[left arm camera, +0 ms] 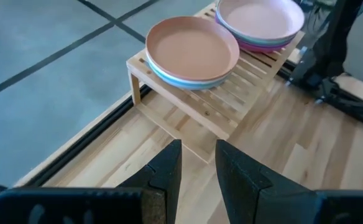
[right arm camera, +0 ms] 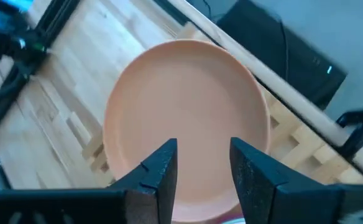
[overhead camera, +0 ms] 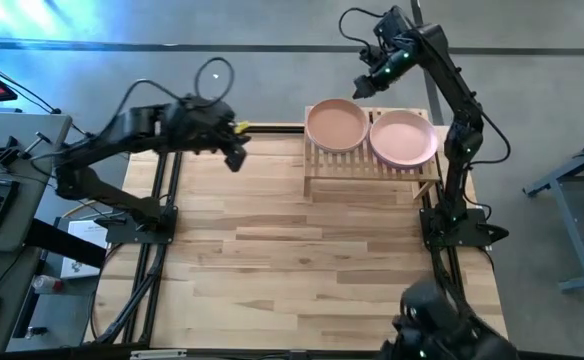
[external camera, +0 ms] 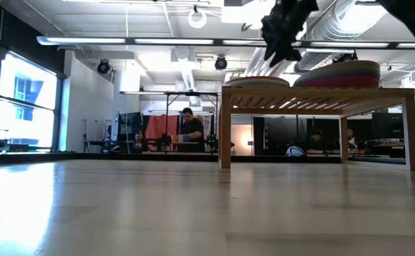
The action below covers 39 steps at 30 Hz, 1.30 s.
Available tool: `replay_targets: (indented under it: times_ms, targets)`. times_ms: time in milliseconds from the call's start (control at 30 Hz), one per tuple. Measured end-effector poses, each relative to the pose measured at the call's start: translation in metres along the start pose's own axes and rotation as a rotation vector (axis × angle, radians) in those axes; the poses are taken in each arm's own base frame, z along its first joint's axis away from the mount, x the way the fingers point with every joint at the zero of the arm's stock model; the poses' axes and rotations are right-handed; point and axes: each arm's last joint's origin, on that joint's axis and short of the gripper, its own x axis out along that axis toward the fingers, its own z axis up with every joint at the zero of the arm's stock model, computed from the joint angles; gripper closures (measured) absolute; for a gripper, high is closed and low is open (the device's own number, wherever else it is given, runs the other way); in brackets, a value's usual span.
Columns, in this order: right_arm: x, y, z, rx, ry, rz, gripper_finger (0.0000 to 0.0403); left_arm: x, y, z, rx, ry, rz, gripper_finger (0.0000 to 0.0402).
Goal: Place and stack plates onto a shelf
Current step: Return to Home Position
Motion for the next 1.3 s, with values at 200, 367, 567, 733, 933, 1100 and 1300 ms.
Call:
replay_targets:
  times_ms: [200, 367, 567, 733, 933, 1100, 1300]
  targets:
    - [-0.014, 0.04, -0.005, -0.203, -0.09, 0.022, 0.0279, -0.029, 0.015, -0.034, -0.062, -0.014, -0.03, 0.0316]
    - [-0.012, 0.085, -0.01, -0.274, -0.129, 0.078, 0.0279, -0.039, 0.025, -0.078, -0.106, 0.017, -0.073, 0.0316]
    - [0.004, 0.141, -0.02, -0.318, -0.144, 0.06, 0.0279, -0.044, 0.035, -0.117, -0.157, -0.041, -0.175, 0.0316]
    - [0.014, 0.186, -0.034, -0.354, -0.163, 0.104, 0.0279, -0.05, 0.043, -0.136, -0.163, -0.06, -0.221, 0.0316]
    - [0.022, 0.239, -0.061, -0.429, -0.14, 0.197, 0.0279, -0.058, 0.052, -0.15, -0.102, -0.093, -0.266, 0.0316]
    - [0.025, 0.281, -0.093, -0.514, -0.171, 0.135, 0.0279, -0.06, 0.057, -0.164, -0.054, -0.125, -0.321, 0.0316]
    - [0.032, 0.32, -0.129, -0.551, -0.215, 0.112, 0.0279, -0.052, 0.063, -0.19, 0.005, -0.197, -0.395, 0.0316]
